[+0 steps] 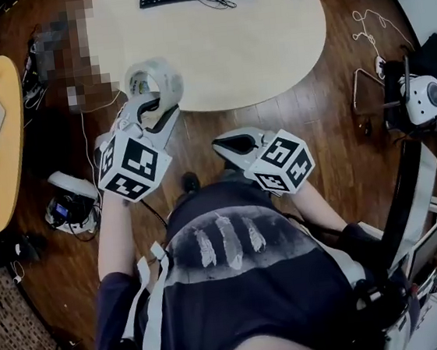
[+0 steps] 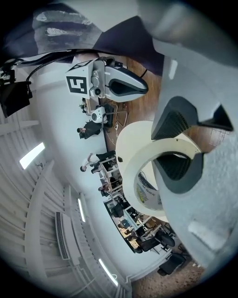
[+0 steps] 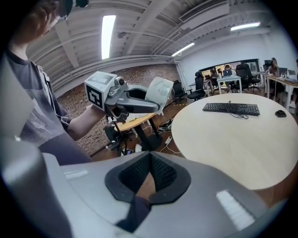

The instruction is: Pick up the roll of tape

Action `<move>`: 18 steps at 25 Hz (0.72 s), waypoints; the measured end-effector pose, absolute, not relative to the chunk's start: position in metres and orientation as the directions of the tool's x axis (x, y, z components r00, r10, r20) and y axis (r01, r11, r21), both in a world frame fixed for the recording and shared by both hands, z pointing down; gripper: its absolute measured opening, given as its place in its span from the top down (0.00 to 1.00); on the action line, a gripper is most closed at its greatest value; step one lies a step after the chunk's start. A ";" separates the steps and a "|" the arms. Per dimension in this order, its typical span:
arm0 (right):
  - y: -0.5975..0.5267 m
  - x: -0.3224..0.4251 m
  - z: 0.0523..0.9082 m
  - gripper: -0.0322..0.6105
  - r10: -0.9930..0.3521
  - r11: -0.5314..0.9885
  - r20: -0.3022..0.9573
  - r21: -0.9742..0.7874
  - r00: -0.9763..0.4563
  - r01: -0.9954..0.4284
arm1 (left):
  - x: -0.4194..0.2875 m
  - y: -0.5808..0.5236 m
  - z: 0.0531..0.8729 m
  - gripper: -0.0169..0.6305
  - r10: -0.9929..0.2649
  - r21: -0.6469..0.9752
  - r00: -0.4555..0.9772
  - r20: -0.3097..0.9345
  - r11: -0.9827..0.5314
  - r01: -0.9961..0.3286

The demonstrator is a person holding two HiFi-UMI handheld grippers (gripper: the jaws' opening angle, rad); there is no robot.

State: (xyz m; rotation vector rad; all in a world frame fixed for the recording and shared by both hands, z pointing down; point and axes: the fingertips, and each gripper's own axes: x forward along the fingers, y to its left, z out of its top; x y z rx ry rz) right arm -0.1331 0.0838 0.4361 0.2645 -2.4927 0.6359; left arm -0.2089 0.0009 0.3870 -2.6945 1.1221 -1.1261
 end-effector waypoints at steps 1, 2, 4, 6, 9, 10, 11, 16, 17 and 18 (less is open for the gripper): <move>0.091 -0.140 0.437 0.94 -0.052 0.872 0.564 -0.377 -0.824 -0.313 | -0.214 0.008 0.388 0.83 -0.613 -0.266 0.496 0.615 -0.753 -0.601; 0.097 -0.147 0.437 0.94 -0.051 0.874 0.573 -0.370 -0.818 -0.314 | -0.219 0.013 0.389 0.83 -0.606 -0.265 0.507 0.613 -0.762 -0.591; 0.110 -0.158 0.438 0.94 -0.054 0.877 0.591 -0.358 -0.805 -0.322 | -0.228 0.023 0.390 0.83 -0.594 -0.268 0.527 0.608 -0.778 -0.568; 0.120 -0.165 0.438 0.94 -0.072 0.874 0.608 -0.344 -0.791 -0.344 | -0.234 0.031 0.391 0.83 -0.577 -0.276 0.550 0.604 -0.799 -0.534; 0.132 -0.167 0.437 0.94 -0.111 0.862 0.627 -0.326 -0.771 -0.389 | -0.230 0.041 0.391 0.83 -0.541 -0.278 0.592 0.597 -0.832 -0.481; 0.135 -0.165 0.436 0.94 -0.124 0.855 0.629 -0.324 -0.767 -0.404 | -0.226 0.043 0.392 0.83 -0.528 -0.274 0.604 0.597 -0.842 -0.465; 0.138 -0.163 0.436 0.94 -0.139 0.847 0.631 -0.324 -0.763 -0.422 | -0.223 0.045 0.392 0.83 -0.514 -0.269 0.616 0.597 -0.852 -0.450; 0.156 -0.143 0.433 0.94 -0.211 0.798 0.638 -0.325 -0.741 -0.508 | -0.194 0.061 0.393 0.83 -0.437 -0.238 0.676 0.593 -0.897 -0.372; 0.158 -0.137 0.432 0.94 -0.221 0.792 0.635 -0.326 -0.740 -0.517 | -0.186 0.065 0.392 0.83 -0.429 -0.234 0.683 0.592 -0.902 -0.364; 0.160 -0.130 0.431 0.94 -0.230 0.787 0.631 -0.326 -0.741 -0.523 | -0.178 0.068 0.390 0.83 -0.424 -0.232 0.686 0.591 -0.904 -0.359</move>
